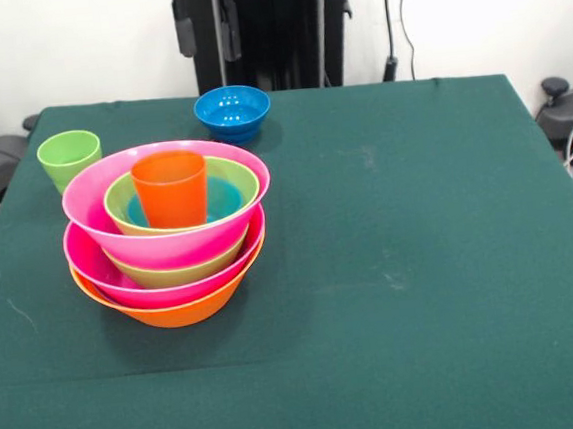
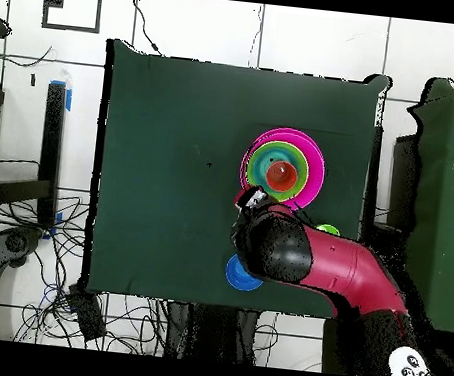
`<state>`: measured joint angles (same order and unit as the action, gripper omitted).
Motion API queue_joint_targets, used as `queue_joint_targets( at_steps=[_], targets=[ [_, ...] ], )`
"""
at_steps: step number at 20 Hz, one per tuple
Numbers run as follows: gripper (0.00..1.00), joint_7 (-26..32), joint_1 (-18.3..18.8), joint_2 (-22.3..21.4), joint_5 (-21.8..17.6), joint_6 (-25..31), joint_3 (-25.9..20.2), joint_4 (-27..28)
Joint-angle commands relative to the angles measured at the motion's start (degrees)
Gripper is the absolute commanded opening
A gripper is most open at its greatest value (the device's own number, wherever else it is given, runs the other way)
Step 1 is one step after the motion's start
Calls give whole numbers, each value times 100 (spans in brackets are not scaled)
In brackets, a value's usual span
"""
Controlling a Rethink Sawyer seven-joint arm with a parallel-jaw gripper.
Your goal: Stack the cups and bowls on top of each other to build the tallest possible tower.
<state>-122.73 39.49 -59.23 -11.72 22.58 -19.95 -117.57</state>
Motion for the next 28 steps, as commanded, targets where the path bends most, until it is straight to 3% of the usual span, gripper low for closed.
queue_joint_targets(
  at_steps=[1,8,14,28],
  targets=[
    [100,-761,-251,486,67,-669,-29,-736],
    [100,-763,-186,581,154,-896,-83,-848],
    [100,-825,-185,909,148,-1257,-66,-908],
    [100,-1280,-721,1223,396,-2085,305,-1104]
  ],
)
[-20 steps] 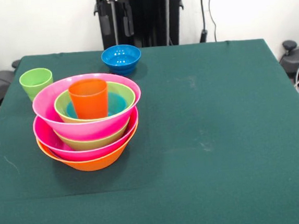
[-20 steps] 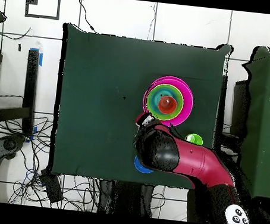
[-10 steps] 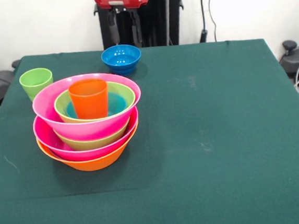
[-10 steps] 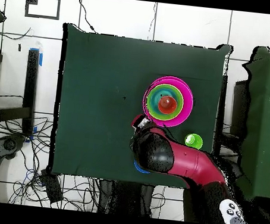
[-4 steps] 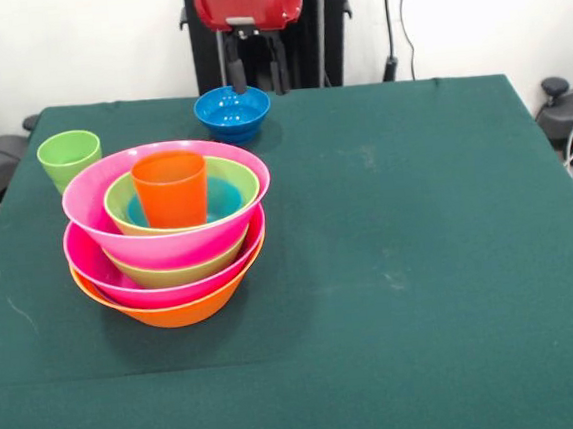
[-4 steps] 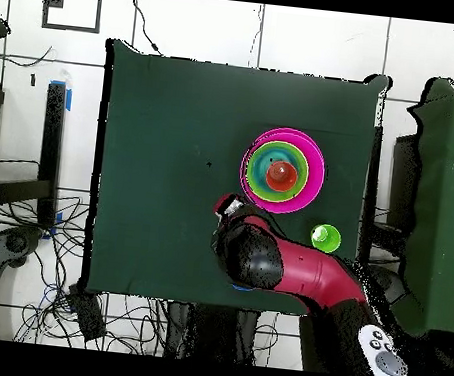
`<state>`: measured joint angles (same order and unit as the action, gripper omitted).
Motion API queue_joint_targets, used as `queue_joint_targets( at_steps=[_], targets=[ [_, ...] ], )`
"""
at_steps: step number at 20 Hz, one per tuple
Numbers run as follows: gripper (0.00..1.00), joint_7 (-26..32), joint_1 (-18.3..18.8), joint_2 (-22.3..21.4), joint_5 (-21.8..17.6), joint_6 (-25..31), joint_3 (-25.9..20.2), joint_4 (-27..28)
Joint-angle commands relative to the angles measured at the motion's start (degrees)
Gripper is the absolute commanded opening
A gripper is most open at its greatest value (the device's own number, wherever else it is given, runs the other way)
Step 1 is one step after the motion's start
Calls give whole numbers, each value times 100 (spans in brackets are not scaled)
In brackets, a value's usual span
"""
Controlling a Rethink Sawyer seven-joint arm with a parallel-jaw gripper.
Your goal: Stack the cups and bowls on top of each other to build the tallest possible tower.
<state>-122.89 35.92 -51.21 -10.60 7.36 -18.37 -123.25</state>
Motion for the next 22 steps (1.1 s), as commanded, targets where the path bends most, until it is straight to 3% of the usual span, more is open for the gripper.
queue_joint_targets(
  at_steps=[1,12,22],
  targets=[
    [100,-1280,-390,467,300,-635,165,-545],
    [100,-1072,-360,701,220,-836,406,-498],
    [100,-400,170,132,-33,-25,398,-522]
  ],
)
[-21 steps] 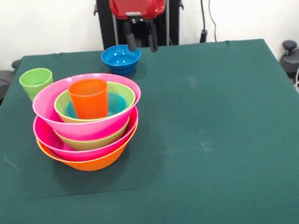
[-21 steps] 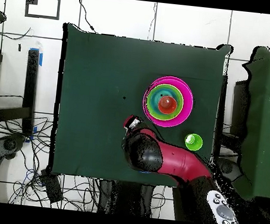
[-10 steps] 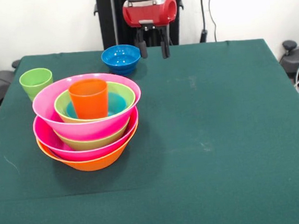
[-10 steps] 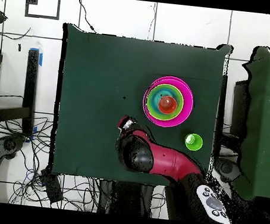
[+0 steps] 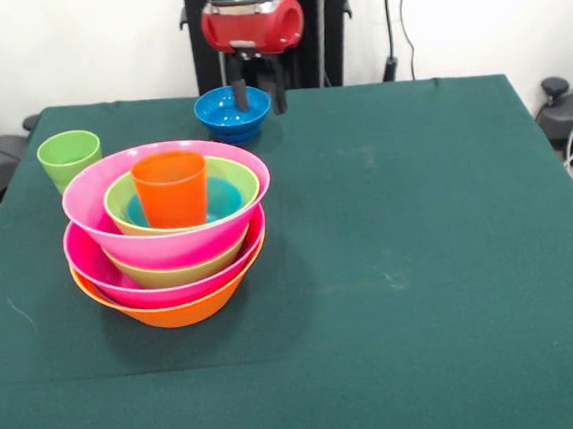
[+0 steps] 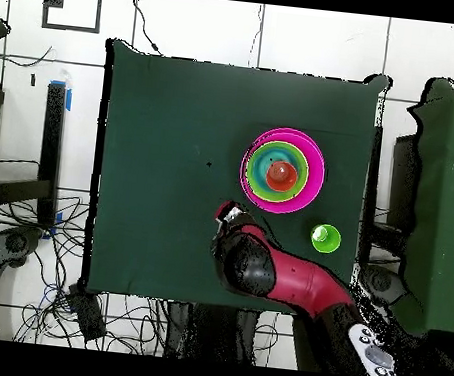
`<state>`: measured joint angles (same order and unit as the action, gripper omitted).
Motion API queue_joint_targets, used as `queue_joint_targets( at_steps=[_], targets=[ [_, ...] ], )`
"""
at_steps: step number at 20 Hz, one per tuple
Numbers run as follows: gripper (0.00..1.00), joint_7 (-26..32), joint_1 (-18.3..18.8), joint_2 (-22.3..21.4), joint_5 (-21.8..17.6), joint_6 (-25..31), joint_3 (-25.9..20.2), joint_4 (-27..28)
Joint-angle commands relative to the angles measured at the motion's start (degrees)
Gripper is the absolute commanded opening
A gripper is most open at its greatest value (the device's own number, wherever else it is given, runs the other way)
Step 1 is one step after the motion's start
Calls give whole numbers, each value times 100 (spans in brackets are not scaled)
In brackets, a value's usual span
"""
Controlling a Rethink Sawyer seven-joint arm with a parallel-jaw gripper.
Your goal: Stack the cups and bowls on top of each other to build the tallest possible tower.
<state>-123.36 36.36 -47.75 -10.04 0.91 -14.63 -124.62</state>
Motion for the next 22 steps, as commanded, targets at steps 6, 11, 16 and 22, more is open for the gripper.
queue_joint_targets(
  at_steps=[6,11,16,22],
  targets=[
    [100,-408,222,-323,-89,643,-46,-577],
    [100,-625,118,-131,-82,314,15,-673],
    [100,-847,-56,-65,11,70,88,-772],
    [100,-1052,-255,38,113,-202,165,-829]
  ],
)
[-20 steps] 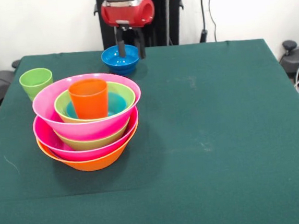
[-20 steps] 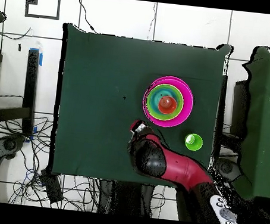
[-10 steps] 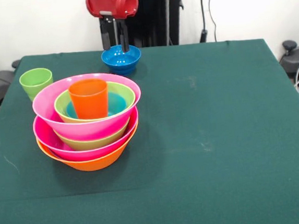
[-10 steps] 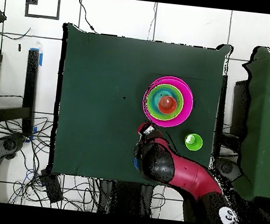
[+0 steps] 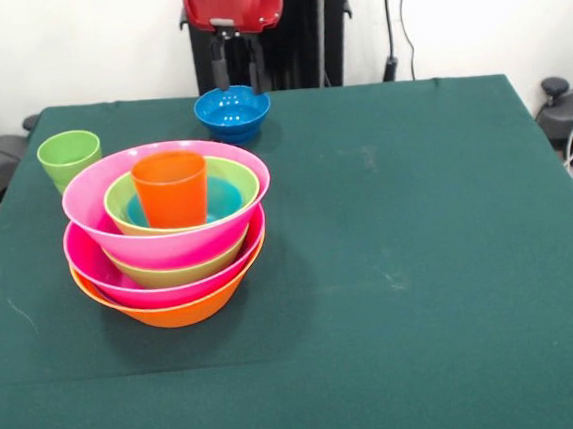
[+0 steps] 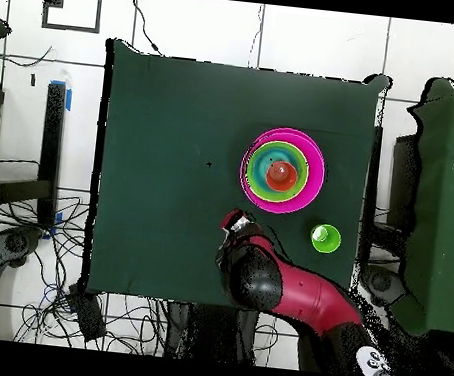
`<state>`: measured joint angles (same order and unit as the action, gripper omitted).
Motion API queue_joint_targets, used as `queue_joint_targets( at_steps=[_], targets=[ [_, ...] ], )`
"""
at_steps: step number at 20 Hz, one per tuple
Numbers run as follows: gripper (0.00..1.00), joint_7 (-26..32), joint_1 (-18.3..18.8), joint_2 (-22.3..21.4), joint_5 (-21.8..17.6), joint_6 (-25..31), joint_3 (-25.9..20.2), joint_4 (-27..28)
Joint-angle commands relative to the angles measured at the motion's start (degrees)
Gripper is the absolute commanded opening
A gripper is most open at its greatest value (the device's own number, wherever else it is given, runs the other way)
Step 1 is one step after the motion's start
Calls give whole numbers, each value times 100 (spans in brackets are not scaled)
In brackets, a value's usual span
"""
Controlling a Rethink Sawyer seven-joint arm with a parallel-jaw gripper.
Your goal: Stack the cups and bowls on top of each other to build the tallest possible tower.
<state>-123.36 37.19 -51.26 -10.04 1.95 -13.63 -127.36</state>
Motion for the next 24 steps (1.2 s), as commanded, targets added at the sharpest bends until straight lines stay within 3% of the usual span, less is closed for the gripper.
queue_joint_targets(
  at_steps=[1,7,15,24],
  targets=[
    [100,-1067,-354,401,123,-331,71,-555],
    [100,-1059,-423,740,54,-687,213,-423],
    [100,-724,-112,1537,-265,-1190,242,13],
    [100,-560,57,1957,-405,-1416,242,320]
  ],
)
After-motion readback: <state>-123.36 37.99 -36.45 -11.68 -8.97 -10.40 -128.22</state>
